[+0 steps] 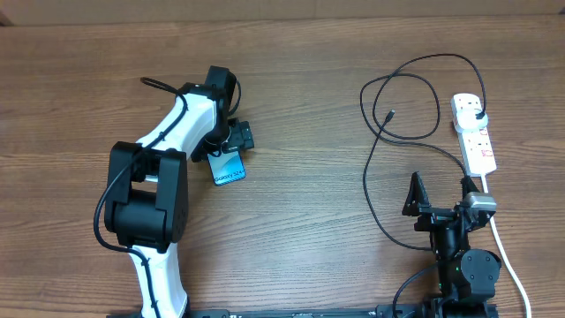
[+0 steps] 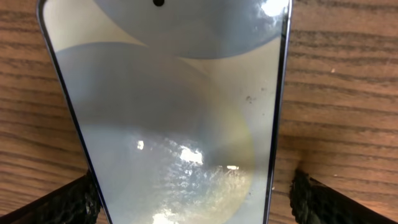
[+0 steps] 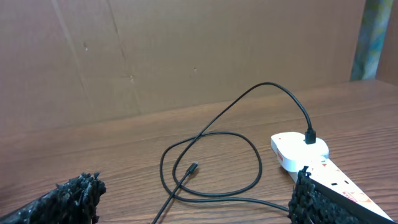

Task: Plug charger to phone and switch on socket
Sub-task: 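Lift the phone with the left gripper and tilt it upright, then move the right gripper to the phone and grasp its edge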

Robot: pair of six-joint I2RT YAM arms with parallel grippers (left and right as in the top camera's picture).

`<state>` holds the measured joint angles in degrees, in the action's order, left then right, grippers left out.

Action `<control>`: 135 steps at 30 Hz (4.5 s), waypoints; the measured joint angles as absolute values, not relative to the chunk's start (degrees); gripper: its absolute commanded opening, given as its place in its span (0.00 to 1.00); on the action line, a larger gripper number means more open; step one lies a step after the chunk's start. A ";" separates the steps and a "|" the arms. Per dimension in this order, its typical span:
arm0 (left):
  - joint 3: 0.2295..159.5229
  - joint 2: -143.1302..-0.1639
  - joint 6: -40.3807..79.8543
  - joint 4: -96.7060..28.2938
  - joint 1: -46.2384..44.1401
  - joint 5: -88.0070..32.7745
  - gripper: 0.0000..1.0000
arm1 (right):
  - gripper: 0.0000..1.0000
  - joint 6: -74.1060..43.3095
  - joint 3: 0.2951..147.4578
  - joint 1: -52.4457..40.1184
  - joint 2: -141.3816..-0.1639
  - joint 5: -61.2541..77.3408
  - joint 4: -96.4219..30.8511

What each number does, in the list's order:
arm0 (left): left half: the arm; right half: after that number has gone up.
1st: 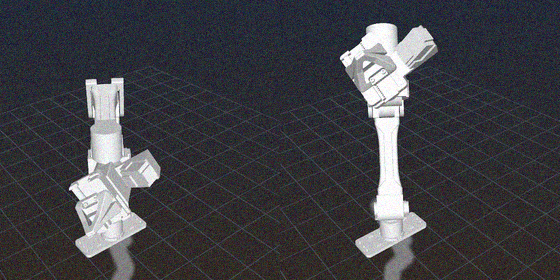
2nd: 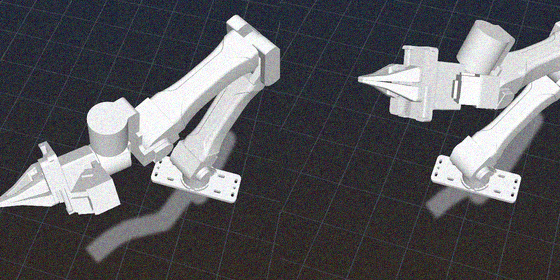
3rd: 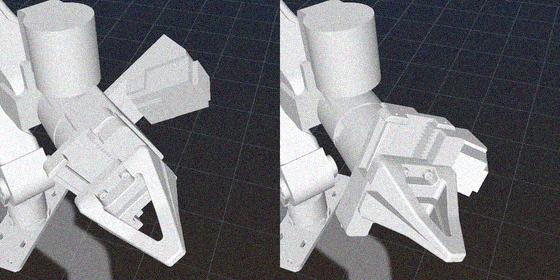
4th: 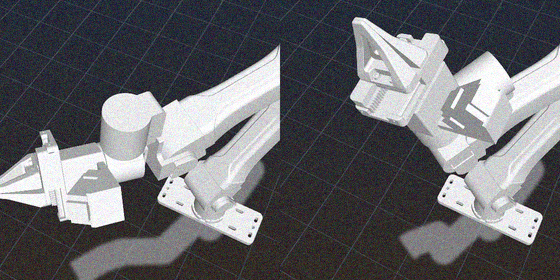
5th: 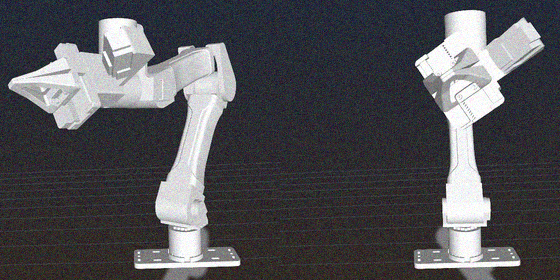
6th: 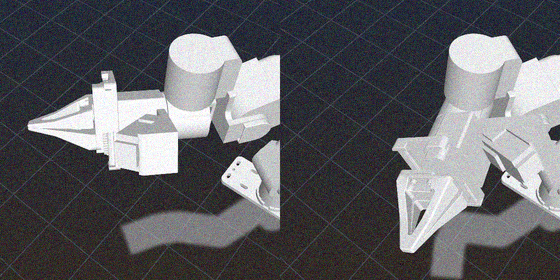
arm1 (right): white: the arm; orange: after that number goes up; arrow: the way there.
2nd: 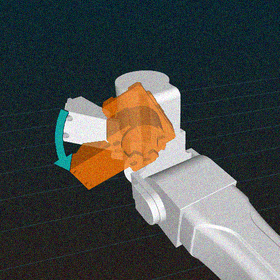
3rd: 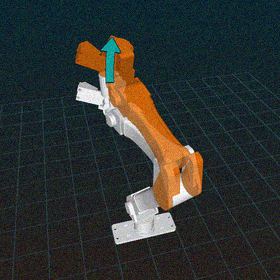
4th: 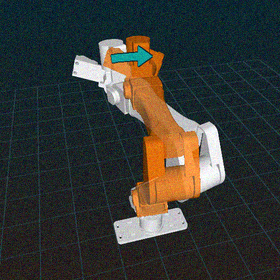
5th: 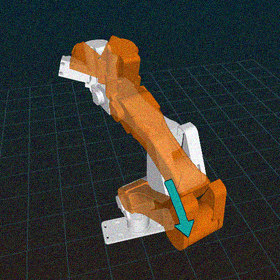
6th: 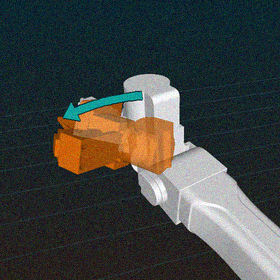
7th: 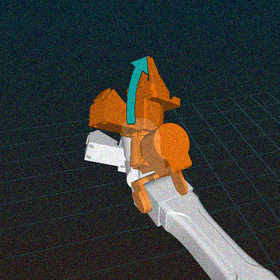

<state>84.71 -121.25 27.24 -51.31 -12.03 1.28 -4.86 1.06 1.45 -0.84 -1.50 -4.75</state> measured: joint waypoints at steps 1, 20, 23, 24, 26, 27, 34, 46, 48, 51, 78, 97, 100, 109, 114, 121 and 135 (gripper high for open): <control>84.55 -121.14 27.27 -51.24 -12.05 1.34 1.00 | 1.00 -4.84 1.06 1.45 -0.84 -1.50 -4.78; 83.96 -120.84 27.31 -53.32 -11.88 0.47 0.81 | 1.00 -4.89 1.06 1.45 -0.84 -1.48 -4.75; 83.99 -120.84 27.29 -53.41 -11.88 0.40 0.79 | 1.00 -4.86 1.06 1.45 -0.84 -1.48 -4.78; 84.01 -120.84 27.05 -53.63 -11.88 0.30 0.78 | 1.00 -4.84 1.06 1.45 -0.84 -1.50 -4.75; 84.38 -120.88 26.76 -54.87 -11.86 -0.19 0.78 | 1.00 -4.86 1.06 1.45 -0.84 -1.48 -4.78; 84.55 -120.99 26.65 -56.05 -11.86 -0.56 0.77 | 1.00 -4.84 1.06 1.45 -0.84 -1.48 -4.78; 89.21 -124.05 25.30 -66.70 -11.86 -4.73 0.73 | 1.00 -4.86 1.06 1.45 -0.84 -1.48 -4.75; 94.54 -126.04 13.50 -79.07 -11.75 -24.08 0.69 | 1.00 -4.84 1.06 1.45 -0.84 -1.48 -4.75; 94.54 -126.04 10.28 -81.43 -11.64 -29.04 0.69 | 1.00 -4.89 1.06 1.45 -0.84 -1.48 -4.78; 94.56 -126.04 6.04 -84.90 -11.64 -36.99 0.70 | 1.00 -4.86 1.06 1.45 -0.84 -1.48 -4.73; 94.56 -126.04 -1.91 -94.89 -11.64 -76.03 0.70 | 1.00 -4.86 1.06 1.45 -0.84 -1.48 -4.75; 94.56 -126.04 -1.91 -95.39 -11.64 -76.36 0.74 | 1.00 -4.84 1.06 1.45 -0.84 -1.48 -4.80; 94.56 -126.04 -1.91 -95.39 -11.64 -76.36 0.74 | 1.00 -4.86 1.06 1.45 -0.84 -1.48 -4.75; 94.56 -126.04 -1.91 -95.53 -11.64 -76.55 0.73 | 1.00 -4.84 1.06 1.45 -0.84 -1.48 -4.75; 94.56 -126.04 -1.91 -95.26 -11.64 -76.58 0.73 | 1.00 -6.15 1.06 1.45 -0.84 0.95 -2.33; 94.56 -126.04 -1.91 -94.70 -11.64 -76.58 0.73 | 1.00 -32.49 1.06 1.45 -0.84 25.34 -3.25; 94.56 -126.04 -1.91 -94.48 -11.64 -76.71 0.73 | 0.99 -52.49 3.60 1.45 -1.54 35.11 -6.11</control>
